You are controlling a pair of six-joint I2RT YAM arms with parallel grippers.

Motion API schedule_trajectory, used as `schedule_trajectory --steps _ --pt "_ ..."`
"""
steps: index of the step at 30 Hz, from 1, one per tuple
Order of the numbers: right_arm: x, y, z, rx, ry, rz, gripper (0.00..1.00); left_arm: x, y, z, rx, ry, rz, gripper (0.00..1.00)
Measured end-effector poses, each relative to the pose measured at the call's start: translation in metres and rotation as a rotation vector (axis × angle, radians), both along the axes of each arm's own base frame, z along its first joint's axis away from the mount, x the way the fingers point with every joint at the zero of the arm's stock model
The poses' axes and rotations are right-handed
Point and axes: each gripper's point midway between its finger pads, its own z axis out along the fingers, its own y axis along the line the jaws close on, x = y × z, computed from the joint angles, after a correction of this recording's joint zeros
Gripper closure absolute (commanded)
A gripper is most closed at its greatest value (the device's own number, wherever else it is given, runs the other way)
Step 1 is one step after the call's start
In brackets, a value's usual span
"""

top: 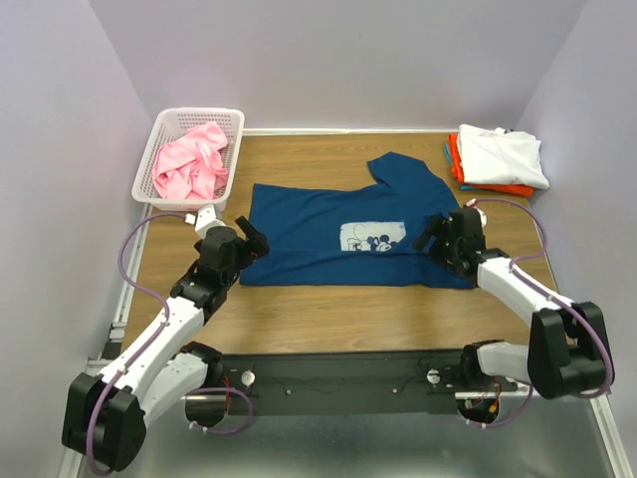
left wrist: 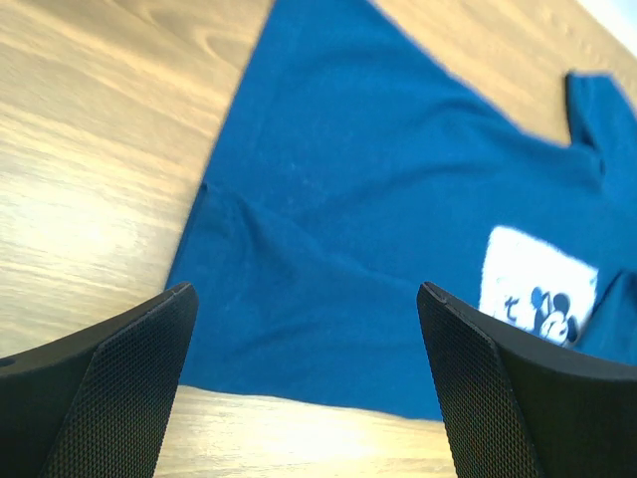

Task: Fold and stack the t-shirts
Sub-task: Fold the tshirt

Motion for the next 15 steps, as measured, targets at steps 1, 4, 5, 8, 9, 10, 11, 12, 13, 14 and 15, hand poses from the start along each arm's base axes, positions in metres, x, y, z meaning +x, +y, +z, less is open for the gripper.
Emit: schedule_trajectory --steps 1,4,5,8,9,10,11,12,13,14,15 --pt "0.002 -0.002 -0.003 -0.007 0.012 -0.013 0.21 0.0 -0.003 -0.005 -0.002 0.008 -0.014 0.02" --pt "0.008 -0.004 -0.011 -0.021 0.038 -0.037 0.29 0.004 -0.008 -0.017 0.006 0.031 -0.037 0.02" --pt "0.011 -0.005 -0.014 -0.024 0.046 -0.044 0.3 0.006 -0.009 -0.019 0.009 0.035 -0.041 0.02" --pt "0.013 -0.007 -0.02 -0.034 0.065 -0.06 0.38 0.009 -0.01 -0.027 0.021 0.053 -0.045 0.02" --pt "0.013 -0.008 -0.022 -0.038 0.071 -0.067 0.38 0.009 -0.01 -0.029 0.023 0.057 -0.045 0.02" --pt "0.013 -0.009 -0.024 -0.041 0.075 -0.071 0.38 0.01 -0.01 -0.031 0.025 0.062 -0.046 0.02" --pt "0.013 -0.01 -0.025 -0.045 0.077 -0.074 0.38 0.01 -0.011 -0.032 0.025 0.064 -0.046 0.02" --pt "0.013 -0.01 -0.027 -0.048 0.082 -0.078 0.4 0.011 -0.011 -0.032 0.025 0.065 -0.046 0.02" --pt "0.013 -0.01 -0.029 -0.049 0.087 -0.08 0.43 0.012 -0.011 -0.033 0.025 0.064 -0.046 0.02" --pt "0.013 -0.01 -0.03 -0.05 0.091 -0.081 0.45 0.013 -0.012 -0.033 0.025 0.063 -0.046 0.02" --pt "0.013 -0.011 -0.031 -0.05 0.095 -0.083 0.53 0.013 -0.012 -0.034 0.025 0.063 -0.046 0.02"
